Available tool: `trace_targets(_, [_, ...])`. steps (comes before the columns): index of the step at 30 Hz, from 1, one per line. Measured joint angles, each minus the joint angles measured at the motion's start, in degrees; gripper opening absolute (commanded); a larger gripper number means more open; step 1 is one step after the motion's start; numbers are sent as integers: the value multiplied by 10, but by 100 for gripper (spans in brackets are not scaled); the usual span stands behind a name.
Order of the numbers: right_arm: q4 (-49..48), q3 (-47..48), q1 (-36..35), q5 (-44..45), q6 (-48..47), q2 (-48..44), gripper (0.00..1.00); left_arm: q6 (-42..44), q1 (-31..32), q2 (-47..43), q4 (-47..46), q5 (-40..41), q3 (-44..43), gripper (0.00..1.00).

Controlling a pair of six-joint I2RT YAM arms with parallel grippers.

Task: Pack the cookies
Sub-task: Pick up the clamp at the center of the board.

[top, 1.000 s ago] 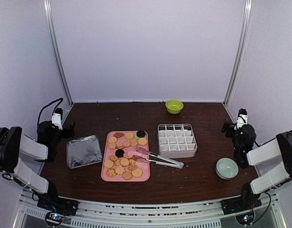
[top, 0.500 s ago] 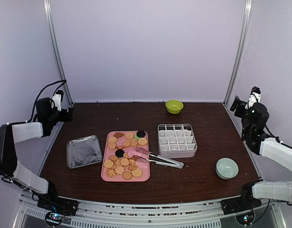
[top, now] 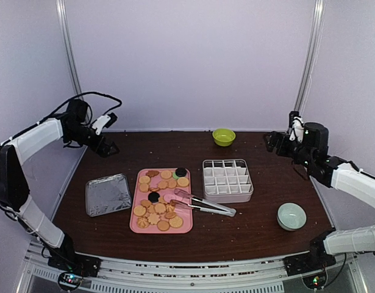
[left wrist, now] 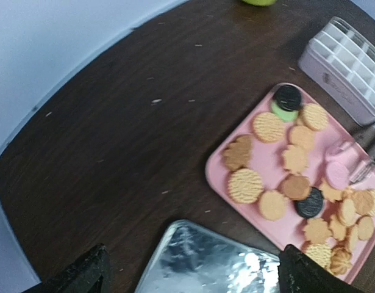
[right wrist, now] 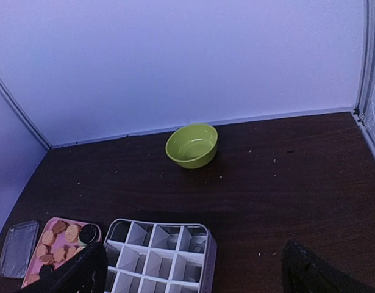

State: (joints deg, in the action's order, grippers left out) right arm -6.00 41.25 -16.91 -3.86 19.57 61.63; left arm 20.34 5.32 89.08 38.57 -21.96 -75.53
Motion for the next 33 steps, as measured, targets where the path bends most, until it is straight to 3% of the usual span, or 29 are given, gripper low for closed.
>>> trace_targets(3, [51, 16, -32, 9, 31, 7, 100, 33, 82, 2, 37, -8, -4, 98])
trace_targets(6, [76, 42, -14, 31, 78, 5, 100, 63, 129, 21, 70, -12, -25, 97])
trace_targets(10, [67, 48, 9, -3, 106, 7, 97, 94, 184, 71, 93, -9, -59, 95])
trace_targets(19, [165, 109, -157, 49, 89, 95, 92, 112, 314, 150, 92, -3, -74, 91])
trace_targets(25, [168, 71, -185, 71, 101, 63, 90, 124, 378, 183, 90, 1, -88, 78])
trace_targets(33, [204, 26, -192, 95, 107, -23, 90, 136, 409, 223, 80, 8, -111, 63])
